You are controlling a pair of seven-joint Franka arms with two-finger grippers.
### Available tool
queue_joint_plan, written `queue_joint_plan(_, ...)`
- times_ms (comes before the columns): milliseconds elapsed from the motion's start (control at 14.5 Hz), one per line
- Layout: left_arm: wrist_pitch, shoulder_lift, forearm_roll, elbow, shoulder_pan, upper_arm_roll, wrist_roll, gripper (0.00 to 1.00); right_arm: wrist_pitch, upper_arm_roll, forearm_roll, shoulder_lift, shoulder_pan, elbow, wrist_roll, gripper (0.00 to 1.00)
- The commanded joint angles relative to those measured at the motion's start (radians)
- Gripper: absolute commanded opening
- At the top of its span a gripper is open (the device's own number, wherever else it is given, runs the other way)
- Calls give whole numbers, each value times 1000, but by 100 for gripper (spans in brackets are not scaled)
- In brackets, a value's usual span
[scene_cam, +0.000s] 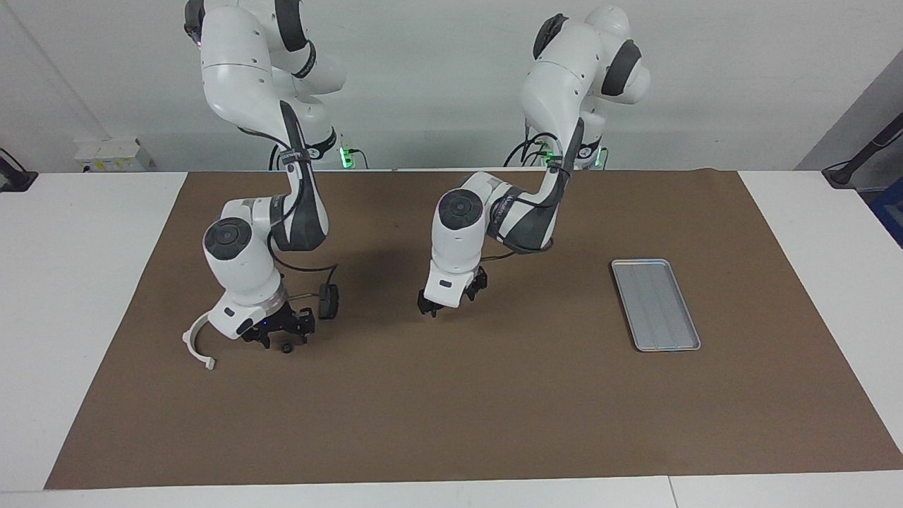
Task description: Pick bearing gear from pile to tray
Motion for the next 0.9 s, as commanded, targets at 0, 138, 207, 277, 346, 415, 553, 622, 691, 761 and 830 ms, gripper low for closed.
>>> queue_joint_plan(0, 68, -10, 19, -56, -44, 19, -66, 100, 46, 15, 2, 3, -24, -28, -37, 78)
queue_joint_plan(138, 71, -9, 18, -58, -44, 19, -66, 100, 46, 15, 2, 3, -24, -28, -36, 74)
queue_joint_plan(207, 71, -10, 19, -62, -47, 19, -66, 100, 46, 15, 2, 5, -24, -28, -34, 74)
queue_joint_plan(277, 74, -15, 19, -80, -49, 18, -67, 100, 46, 15, 2, 6, -24, -28, -33, 73)
queue_joint_plan(346, 86, -25, 19, -105, -60, 18, -73, 100, 46, 15, 2, 6, -24, -28, -31, 69)
queue_joint_plan(415, 112, -30, 19, -125, -63, 19, -81, 100, 46, 15, 2, 6, -24, -28, -30, 64)
queue_joint_plan(553, 127, -33, 19, -139, -61, 18, -82, 100, 46, 15, 2, 6, -22, -28, -30, 42)
queue_joint_plan(622, 126, -35, 18, -139, -61, 18, -82, 100, 46, 15, 2, 6, -22, -27, -30, 27)
queue_joint_plan(691, 127, -36, 18, -140, -61, 18, -82, 100, 46, 15, 2, 6, -24, -27, -28, 14)
queue_joint_plan(761, 134, -38, 18, -150, -60, 18, -82, 100, 46, 15, 2, 6, -24, -24, -30, 6)
queue_joint_plan(830, 146, -39, 18, -162, -60, 18, -82, 100, 44, 15, 2, 6, -22, -18, -28, 0)
